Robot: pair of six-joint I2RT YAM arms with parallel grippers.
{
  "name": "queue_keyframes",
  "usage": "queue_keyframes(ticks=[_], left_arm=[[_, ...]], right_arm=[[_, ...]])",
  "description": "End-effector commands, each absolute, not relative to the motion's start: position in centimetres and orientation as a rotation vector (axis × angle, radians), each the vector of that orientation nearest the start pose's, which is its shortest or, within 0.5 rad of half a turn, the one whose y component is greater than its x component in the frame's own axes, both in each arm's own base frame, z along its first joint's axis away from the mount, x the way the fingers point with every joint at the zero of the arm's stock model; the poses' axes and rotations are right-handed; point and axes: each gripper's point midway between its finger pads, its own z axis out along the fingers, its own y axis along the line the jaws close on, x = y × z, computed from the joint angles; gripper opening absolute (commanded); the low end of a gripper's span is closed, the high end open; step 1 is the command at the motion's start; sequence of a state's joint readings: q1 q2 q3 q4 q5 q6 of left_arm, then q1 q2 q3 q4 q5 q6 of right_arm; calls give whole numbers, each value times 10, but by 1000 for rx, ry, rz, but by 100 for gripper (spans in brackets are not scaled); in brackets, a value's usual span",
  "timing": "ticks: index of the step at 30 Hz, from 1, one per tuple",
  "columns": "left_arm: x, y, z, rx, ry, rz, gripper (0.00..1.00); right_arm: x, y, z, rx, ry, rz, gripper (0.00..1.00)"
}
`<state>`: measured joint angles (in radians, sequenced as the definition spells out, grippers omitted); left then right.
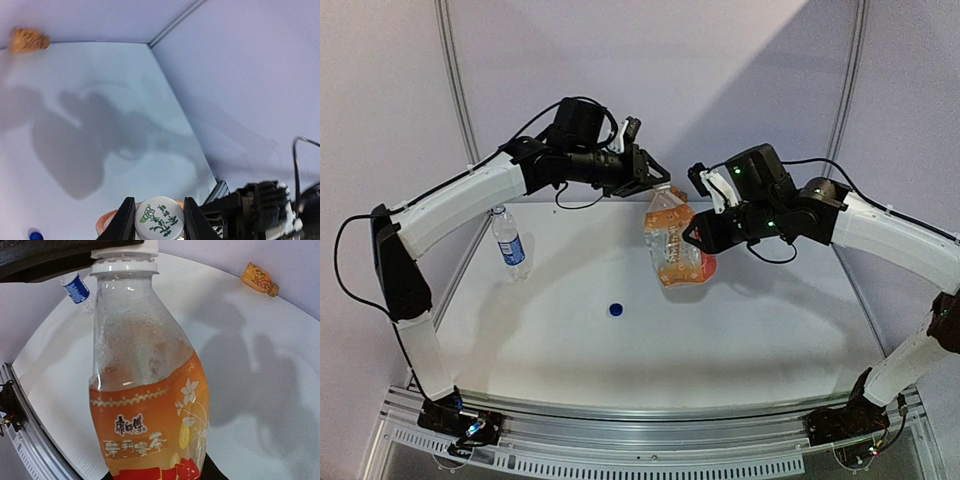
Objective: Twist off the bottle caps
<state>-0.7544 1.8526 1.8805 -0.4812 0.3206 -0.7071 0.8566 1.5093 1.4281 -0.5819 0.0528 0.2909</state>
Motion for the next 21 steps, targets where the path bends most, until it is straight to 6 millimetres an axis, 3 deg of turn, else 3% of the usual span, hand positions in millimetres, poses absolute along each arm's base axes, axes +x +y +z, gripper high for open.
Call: queue_keyframes(ticks=[1, 5, 10, 15, 19, 21], left_arm=[[329, -436, 284, 153, 2477, -1117, 5], [326, -444, 295, 216, 2405, -1145, 11], [324, -446, 329, 317, 2260, -1205, 32], [323, -431, 358, 374, 2134, -1188, 57], [316, -408, 381, 422, 2018, -1187, 68], [312, -391, 383, 438, 1978, -1170, 75]], right_arm=[[327, 324, 281, -462, 2172, 459, 0], [323, 325, 273, -477, 2181, 484, 0], [315, 320, 266, -499, 2177, 490, 0], [310, 308, 262, -478, 2188, 460, 0], [304, 304, 261, -477, 2187, 483, 0], [301, 304, 263, -488, 2177, 502, 0]])
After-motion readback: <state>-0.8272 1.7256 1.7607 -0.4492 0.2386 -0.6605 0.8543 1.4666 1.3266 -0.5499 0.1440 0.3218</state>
